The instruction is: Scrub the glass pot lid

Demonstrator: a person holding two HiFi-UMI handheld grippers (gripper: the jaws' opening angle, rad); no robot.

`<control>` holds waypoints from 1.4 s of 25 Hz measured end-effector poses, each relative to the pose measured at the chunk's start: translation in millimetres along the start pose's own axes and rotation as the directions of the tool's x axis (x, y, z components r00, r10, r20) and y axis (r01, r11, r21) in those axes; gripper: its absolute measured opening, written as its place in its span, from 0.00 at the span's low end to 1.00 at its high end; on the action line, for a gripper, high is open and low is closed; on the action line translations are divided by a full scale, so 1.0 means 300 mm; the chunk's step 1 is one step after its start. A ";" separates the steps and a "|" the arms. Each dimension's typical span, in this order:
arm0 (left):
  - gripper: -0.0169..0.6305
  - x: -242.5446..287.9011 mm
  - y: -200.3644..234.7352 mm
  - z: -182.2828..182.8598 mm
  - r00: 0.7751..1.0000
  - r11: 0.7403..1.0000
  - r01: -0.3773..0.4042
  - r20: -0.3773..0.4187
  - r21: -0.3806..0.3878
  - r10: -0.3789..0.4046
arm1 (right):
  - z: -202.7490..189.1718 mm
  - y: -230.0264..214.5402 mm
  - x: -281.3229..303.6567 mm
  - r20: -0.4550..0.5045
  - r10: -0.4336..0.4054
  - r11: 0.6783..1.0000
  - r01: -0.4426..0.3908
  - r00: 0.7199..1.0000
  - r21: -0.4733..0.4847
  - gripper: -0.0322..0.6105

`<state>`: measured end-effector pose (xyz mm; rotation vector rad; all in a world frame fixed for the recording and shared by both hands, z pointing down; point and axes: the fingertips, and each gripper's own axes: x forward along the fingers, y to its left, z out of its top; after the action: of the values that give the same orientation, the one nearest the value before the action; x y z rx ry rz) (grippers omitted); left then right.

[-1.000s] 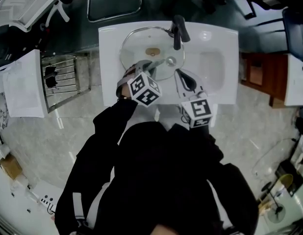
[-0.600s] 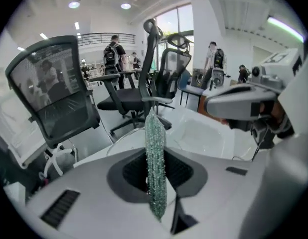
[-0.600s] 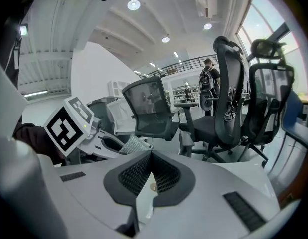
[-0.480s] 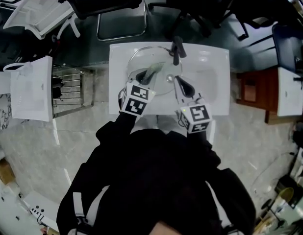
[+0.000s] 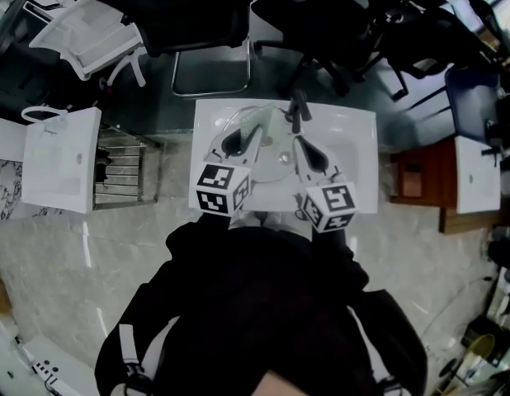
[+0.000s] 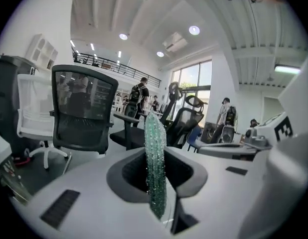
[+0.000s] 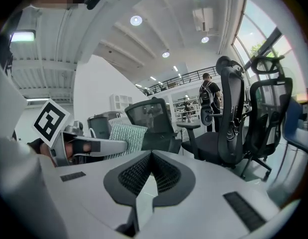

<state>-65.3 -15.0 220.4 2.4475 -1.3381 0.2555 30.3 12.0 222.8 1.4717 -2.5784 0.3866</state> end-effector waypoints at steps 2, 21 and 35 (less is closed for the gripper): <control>0.13 -0.036 -0.007 0.049 0.998 0.999 0.008 0.061 -0.052 -0.004 | 0.046 0.012 -0.013 0.025 0.002 1.000 -0.002 1.000 0.003 0.03; 0.13 -0.173 -0.010 0.200 0.951 0.992 0.033 0.308 -0.125 0.007 | 0.202 0.054 -0.052 0.149 0.017 1.000 -0.017 0.989 -0.007 0.03; 0.13 -0.134 -0.037 0.202 0.950 0.989 0.063 0.312 -0.132 -0.019 | 0.205 0.010 -0.040 0.162 0.023 1.000 -0.026 0.986 0.016 0.03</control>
<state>-78.1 -1.0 149.2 2.4635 -1.3717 -0.2381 33.9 5.4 160.4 1.5383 -2.7274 0.3052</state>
